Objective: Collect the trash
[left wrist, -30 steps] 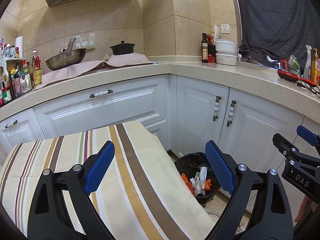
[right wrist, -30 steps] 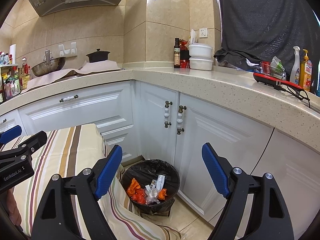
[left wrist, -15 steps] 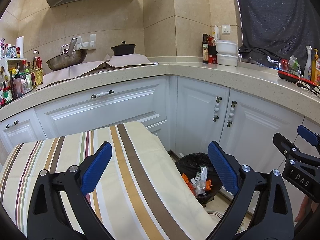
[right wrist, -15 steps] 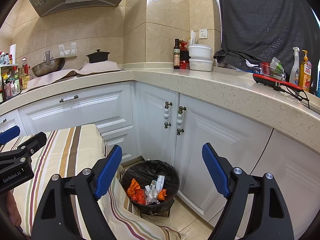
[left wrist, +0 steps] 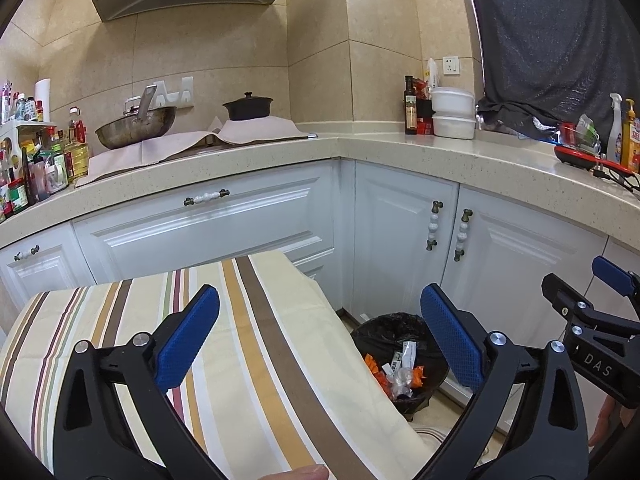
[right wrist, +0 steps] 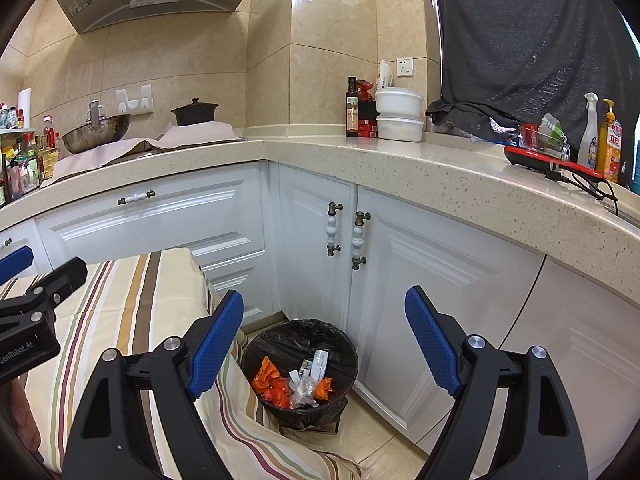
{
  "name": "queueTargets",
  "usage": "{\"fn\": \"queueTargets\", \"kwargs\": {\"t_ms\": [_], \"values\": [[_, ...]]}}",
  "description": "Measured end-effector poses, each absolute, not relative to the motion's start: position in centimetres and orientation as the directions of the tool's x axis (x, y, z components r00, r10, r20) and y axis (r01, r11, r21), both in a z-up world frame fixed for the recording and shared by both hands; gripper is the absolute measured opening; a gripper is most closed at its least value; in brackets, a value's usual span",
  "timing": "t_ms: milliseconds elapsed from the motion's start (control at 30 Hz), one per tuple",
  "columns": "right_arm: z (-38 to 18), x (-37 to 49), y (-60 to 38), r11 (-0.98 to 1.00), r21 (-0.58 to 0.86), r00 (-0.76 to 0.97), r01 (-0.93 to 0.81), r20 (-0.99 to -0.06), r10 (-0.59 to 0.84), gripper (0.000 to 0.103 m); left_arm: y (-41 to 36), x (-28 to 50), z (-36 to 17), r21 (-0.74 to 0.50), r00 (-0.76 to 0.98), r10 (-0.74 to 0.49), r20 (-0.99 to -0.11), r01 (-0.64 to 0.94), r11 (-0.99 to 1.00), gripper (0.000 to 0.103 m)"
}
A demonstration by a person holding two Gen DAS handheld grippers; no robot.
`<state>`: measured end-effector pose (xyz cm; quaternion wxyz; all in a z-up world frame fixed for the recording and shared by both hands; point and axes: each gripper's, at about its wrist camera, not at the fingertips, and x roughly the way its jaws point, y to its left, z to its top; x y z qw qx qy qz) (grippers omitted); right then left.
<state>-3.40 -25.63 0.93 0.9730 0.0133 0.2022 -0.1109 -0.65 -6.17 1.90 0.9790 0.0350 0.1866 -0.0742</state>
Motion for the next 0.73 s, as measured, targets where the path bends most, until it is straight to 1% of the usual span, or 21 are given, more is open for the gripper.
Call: {"fn": "queueTargets", "kwargs": {"t_ms": [167, 367, 600, 733], "values": [[0.8, -3.4, -25.6, 0.976, -0.020, 0.893, 0.219, -0.399, -0.208, 0.081, -6.4, -0.6, 1.8, 0.035, 0.911, -0.160, -0.379, 0.187, 0.982, 0.098], [0.8, -3.3, -25.5, 0.976, -0.020, 0.893, 0.215, -0.400, -0.205, 0.081, -6.3, -0.3, 1.7, 0.000, 0.896, -0.210, -0.391, 0.228, 0.974, 0.098], [0.5, -2.7, -24.9, 0.980, -0.023, 0.894, 0.197, -0.407, -0.189, 0.081, -5.1, 0.4, 1.7, -0.014, 0.904, -0.164, -0.394, 0.173, 0.985, 0.098], [0.1, -1.9, -24.1, 0.985, -0.020, 0.893, 0.172, -0.419, -0.164, 0.081, -3.2, 1.7, 1.0, -0.018, 0.890, -0.121, -0.440, 0.125, 0.992, 0.098]]}}
